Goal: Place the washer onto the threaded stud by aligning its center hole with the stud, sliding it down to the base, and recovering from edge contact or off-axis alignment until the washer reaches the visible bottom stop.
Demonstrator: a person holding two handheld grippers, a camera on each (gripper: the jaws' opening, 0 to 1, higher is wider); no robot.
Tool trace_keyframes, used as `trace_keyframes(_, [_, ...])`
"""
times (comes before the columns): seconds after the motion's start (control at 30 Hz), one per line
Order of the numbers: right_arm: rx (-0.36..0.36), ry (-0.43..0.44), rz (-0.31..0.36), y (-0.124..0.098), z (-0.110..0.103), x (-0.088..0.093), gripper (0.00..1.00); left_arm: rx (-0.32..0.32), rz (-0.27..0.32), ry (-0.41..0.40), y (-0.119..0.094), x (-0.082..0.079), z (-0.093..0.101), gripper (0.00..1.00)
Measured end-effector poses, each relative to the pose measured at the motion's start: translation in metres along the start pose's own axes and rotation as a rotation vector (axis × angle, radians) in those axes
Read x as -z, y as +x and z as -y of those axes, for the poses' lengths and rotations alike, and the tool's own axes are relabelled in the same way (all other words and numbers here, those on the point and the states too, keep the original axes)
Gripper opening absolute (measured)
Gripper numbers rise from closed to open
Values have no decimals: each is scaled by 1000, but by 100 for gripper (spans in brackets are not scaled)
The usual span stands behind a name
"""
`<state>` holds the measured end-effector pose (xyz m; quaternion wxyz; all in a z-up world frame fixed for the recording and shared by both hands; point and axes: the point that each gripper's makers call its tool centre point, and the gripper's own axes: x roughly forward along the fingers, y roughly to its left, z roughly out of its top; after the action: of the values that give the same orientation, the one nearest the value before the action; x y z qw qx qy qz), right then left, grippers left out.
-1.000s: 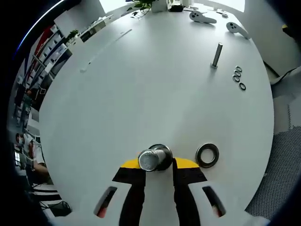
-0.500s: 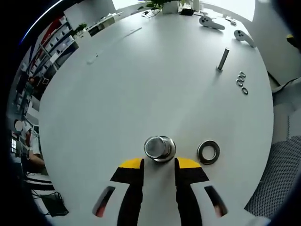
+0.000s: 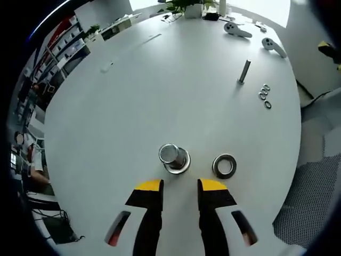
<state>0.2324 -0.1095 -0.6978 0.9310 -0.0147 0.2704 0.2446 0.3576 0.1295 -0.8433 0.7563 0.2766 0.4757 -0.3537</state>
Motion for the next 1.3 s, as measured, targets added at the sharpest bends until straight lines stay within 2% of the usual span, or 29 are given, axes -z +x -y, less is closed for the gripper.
trace_keyframes(0.17, [-4,-1,-1,0,0,0,39,18,13,10,-3,-4,12,24])
trace_keyframes(0.27, [-4,-2,1,0,-1,0,39,29,6,37,-3,-5,16,24])
trace_keyframes(0.43, [-5,-5,1,0,-1,0,39,49,9,35,0,-7,22,25])
trace_keyframes(0.57, [-9,-5,-1,0,-2,0,39,61,-9,80,1,-5,29,25])
trace_keyframes(0.63, [-8,-4,2,0,-2,-1,39,68,-14,73,3,-4,30,25])
trace_keyframes(0.77, [-9,-4,-1,1,-2,0,39,88,-26,57,9,-3,37,29])
trace_keyframes(0.9, [-4,-3,-1,1,-1,0,39,104,-33,90,14,-3,45,28])
trace_keyframes(1.3, [10,-3,-2,0,1,0,39,122,-64,119,32,-6,57,27])
